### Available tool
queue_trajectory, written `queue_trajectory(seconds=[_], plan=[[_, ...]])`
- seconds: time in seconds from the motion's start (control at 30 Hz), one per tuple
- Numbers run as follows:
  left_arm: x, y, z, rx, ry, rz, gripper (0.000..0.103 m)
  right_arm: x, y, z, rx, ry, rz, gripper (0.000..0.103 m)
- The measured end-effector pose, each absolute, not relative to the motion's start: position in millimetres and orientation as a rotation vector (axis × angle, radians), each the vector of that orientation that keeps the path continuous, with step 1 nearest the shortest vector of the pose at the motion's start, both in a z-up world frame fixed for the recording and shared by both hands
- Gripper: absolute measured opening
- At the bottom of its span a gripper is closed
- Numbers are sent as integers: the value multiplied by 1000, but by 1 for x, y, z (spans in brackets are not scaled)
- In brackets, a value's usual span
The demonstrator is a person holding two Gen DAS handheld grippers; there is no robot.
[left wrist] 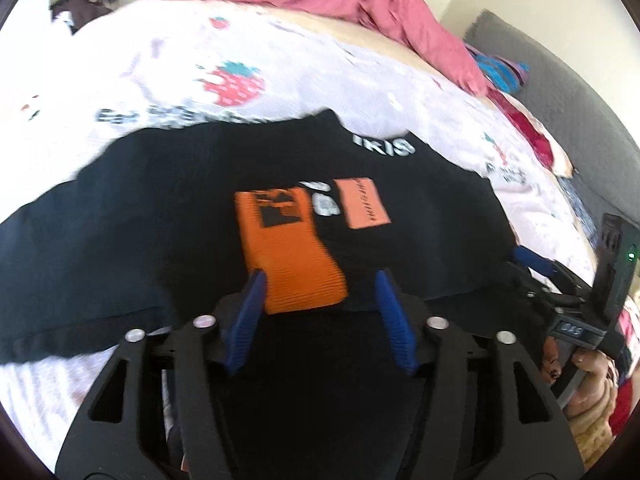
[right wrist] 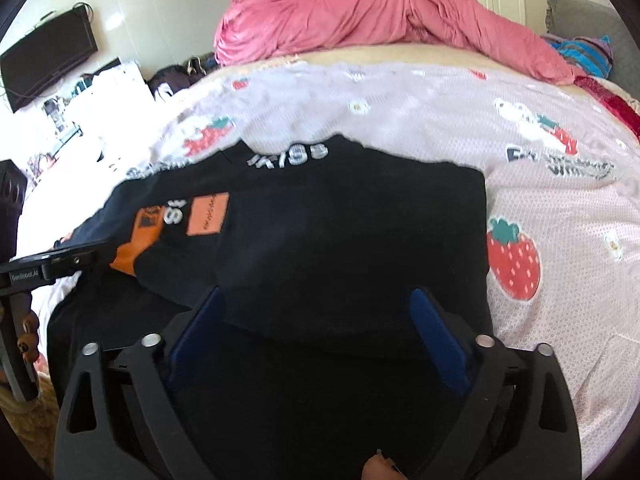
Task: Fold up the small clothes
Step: 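Move the left gripper to the orange cuff of the other sleeve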
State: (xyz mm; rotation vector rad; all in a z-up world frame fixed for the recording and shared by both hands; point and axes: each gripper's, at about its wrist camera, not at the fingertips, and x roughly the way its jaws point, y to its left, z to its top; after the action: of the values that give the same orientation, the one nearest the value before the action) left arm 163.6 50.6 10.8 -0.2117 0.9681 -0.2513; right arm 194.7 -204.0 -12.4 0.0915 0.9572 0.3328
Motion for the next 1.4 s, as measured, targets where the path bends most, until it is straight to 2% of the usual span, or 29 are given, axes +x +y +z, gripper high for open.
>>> queue_trajectory(seconds=[0.13,0.4,0.63,1.4], plan=[[151,62,10,-254,955,-214,58,193,-200,-7,84,931,337,97],[132,74,18,-262,910,-175,79,187,-191,1,93,900,360,99],[117,102,16,-289,888,-81,93,179,-174,9,89,872,398,99],[77,210,15,-439,837,119,93,165,-75,35,20,839,553,99]])
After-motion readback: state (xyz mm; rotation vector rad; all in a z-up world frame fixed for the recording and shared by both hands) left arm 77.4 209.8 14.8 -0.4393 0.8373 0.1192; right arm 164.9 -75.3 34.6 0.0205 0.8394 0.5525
